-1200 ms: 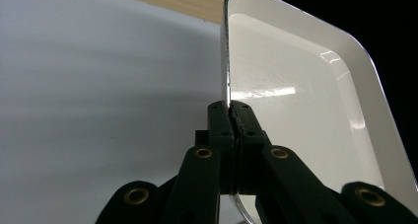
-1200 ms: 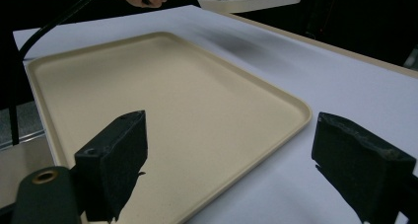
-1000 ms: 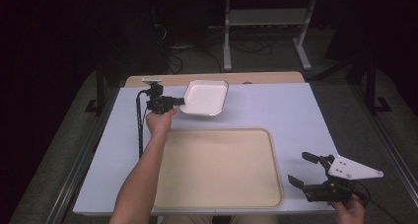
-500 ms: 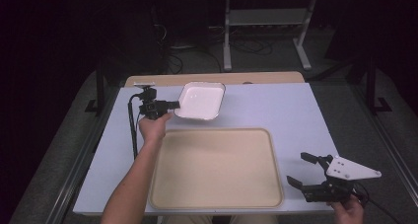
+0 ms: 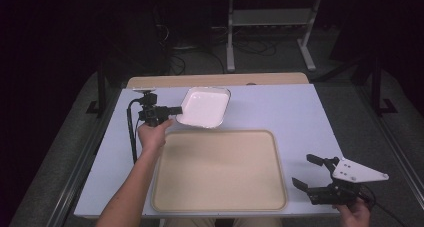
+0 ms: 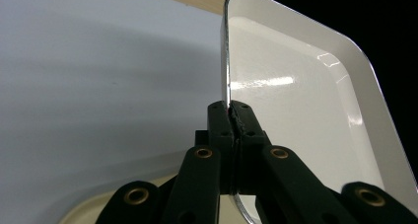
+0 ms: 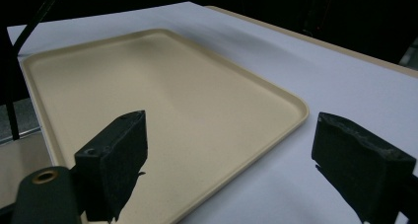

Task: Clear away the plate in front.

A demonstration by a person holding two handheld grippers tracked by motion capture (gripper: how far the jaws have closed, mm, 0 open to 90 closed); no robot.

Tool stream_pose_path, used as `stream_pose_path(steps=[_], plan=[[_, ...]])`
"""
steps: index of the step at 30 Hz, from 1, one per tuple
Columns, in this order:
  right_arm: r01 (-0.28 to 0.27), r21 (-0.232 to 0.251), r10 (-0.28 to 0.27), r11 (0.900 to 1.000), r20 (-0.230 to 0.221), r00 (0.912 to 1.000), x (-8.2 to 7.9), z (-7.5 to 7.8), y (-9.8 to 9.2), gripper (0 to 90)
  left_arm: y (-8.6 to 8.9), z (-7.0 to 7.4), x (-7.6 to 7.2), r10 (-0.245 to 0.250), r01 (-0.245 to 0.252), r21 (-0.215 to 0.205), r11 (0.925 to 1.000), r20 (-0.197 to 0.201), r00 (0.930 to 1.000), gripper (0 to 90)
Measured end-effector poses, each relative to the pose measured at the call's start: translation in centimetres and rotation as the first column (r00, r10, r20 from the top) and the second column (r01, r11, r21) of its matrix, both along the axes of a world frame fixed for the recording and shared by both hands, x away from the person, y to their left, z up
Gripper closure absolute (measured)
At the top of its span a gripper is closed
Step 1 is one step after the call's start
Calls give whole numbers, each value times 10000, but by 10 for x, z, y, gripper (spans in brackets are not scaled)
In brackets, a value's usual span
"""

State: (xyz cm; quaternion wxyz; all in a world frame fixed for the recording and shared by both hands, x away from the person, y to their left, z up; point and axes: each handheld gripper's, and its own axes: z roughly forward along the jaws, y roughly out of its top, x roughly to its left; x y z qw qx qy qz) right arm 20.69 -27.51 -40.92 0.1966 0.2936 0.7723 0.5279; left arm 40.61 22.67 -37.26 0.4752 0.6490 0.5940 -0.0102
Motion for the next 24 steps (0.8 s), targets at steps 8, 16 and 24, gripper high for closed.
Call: stream_pose_path(steps=[8,16,24], plan=[[-51,61,51,10000,26,10000,0,0,1,129,1,-3,-19,-75,79,-287,9996,123,9999,884],[-70,-32,71,10000,15,10000,0,0,1,129,0,-6,-39,-217,219,-181,9996,153,9996,884],[-38,73,37,10000,41,10000,-1,1,0,129,3,-11,-56,-186,187,-153,9997,60,9998,884]])
